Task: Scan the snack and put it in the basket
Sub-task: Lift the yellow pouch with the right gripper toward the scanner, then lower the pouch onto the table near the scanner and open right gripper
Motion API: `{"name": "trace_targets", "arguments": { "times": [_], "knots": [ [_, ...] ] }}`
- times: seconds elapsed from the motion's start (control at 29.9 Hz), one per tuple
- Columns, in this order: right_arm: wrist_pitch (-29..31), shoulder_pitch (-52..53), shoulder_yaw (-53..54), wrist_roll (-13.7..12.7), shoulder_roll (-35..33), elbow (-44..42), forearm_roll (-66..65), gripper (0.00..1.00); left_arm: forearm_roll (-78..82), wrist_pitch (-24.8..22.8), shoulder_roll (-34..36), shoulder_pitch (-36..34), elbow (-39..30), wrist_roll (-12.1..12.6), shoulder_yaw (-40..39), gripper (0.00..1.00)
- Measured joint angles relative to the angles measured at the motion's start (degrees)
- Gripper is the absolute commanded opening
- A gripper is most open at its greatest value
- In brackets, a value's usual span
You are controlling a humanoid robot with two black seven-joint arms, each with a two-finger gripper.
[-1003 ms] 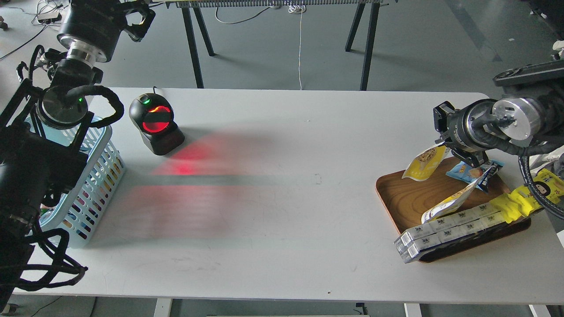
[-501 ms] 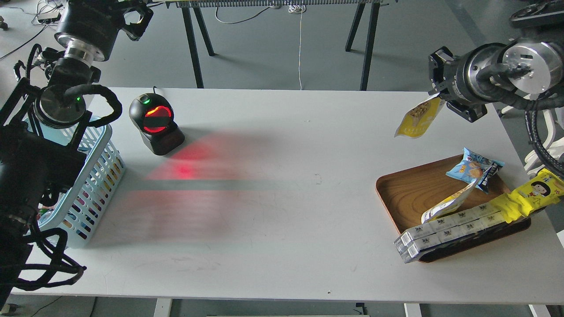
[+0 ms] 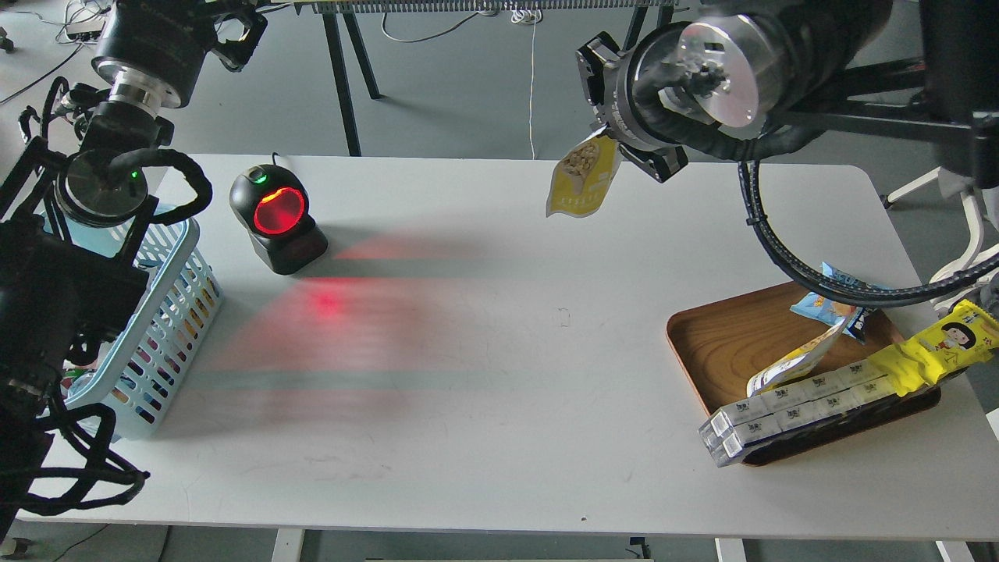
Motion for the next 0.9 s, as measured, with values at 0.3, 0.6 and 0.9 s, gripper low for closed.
{"name": "trace_targets", "arguments": {
  "times": [0.3, 0.6, 0.9],
  "knots": [
    [-4.93, -4.13, 4.14, -0.05, 8.04, -6.78, 1.58, 0.00, 0.00, -0.07, 0.17, 0.06, 0.00, 0.00, 0.00, 1.00],
    [-9.71, -11.80, 6.79, 0.55, 8.27, -12.14, 1.66, 0.00, 0.00, -0.08, 0.30, 0.06, 0.00, -0.06, -0.09, 1.00],
    [-10.58, -17.38, 11.24, 3.39, 8.28, -13.75, 1.58, 0.00, -0.09, -0.16, 0.30, 0.08, 0.00, -0.09, -0.18, 1.00]
  ]
}}
